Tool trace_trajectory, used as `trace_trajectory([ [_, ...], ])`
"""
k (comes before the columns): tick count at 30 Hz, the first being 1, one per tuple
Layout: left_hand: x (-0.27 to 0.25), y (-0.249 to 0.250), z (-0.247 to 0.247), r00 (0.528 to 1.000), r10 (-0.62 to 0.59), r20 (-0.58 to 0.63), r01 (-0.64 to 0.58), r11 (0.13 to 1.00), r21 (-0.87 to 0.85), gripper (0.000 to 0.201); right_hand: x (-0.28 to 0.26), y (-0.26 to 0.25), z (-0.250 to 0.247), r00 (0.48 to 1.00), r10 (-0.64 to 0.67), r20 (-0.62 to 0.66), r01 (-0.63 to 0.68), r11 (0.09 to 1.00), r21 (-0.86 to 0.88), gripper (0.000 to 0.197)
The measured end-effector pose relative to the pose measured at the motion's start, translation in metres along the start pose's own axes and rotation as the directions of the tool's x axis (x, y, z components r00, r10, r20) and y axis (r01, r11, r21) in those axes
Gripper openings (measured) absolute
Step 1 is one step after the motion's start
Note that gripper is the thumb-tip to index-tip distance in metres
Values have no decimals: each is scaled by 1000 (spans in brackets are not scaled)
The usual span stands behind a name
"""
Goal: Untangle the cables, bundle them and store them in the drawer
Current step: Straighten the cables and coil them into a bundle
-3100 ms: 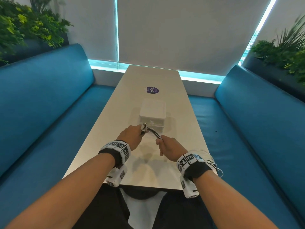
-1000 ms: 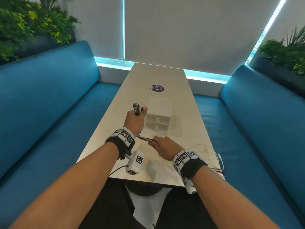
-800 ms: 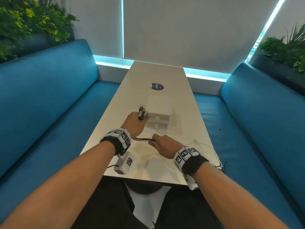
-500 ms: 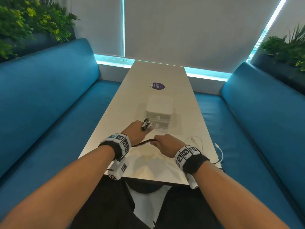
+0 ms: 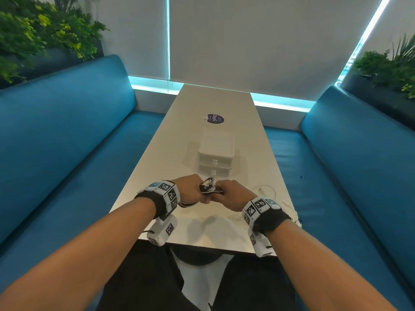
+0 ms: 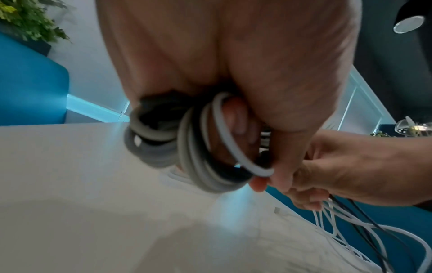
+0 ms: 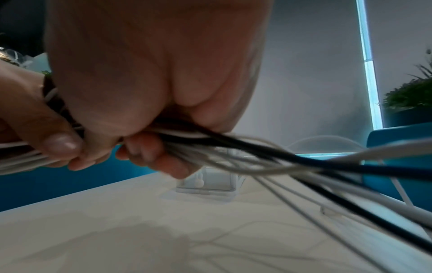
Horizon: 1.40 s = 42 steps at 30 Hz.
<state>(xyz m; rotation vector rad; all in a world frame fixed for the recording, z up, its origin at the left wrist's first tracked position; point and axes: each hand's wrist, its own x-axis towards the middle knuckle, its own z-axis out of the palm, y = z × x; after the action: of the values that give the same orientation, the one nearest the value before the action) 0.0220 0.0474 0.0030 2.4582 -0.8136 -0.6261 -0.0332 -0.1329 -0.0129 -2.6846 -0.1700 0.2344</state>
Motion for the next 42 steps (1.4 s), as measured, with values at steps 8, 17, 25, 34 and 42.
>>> trace_trajectory([
  [8, -3, -6, -13, 994, -104, -23, 106, 969, 223, 28, -20, 20, 0, 994, 98, 46, -95, 993, -64, 37],
  [17, 6, -1, 7, 995, -94, -29, 94, 996, 7, 6, -18, 19, 7, 995, 99, 4, -98, 993, -63, 36],
  [25, 15, -2, 18, 977, -43, -209, 78, 983, 165, 37, -19, 19, 11, 992, 116, -41, -117, 993, -3, 35],
  [34, 11, 2, 23, 977, -68, -201, 57, 996, -62, 13, -17, 19, 13, 987, 154, -52, -154, 988, -10, 37],
  [42, 10, -7, 25, 962, -26, -273, 120, 935, 334, 49, -16, 14, 22, 993, 112, -31, -116, 958, -261, 34],
])
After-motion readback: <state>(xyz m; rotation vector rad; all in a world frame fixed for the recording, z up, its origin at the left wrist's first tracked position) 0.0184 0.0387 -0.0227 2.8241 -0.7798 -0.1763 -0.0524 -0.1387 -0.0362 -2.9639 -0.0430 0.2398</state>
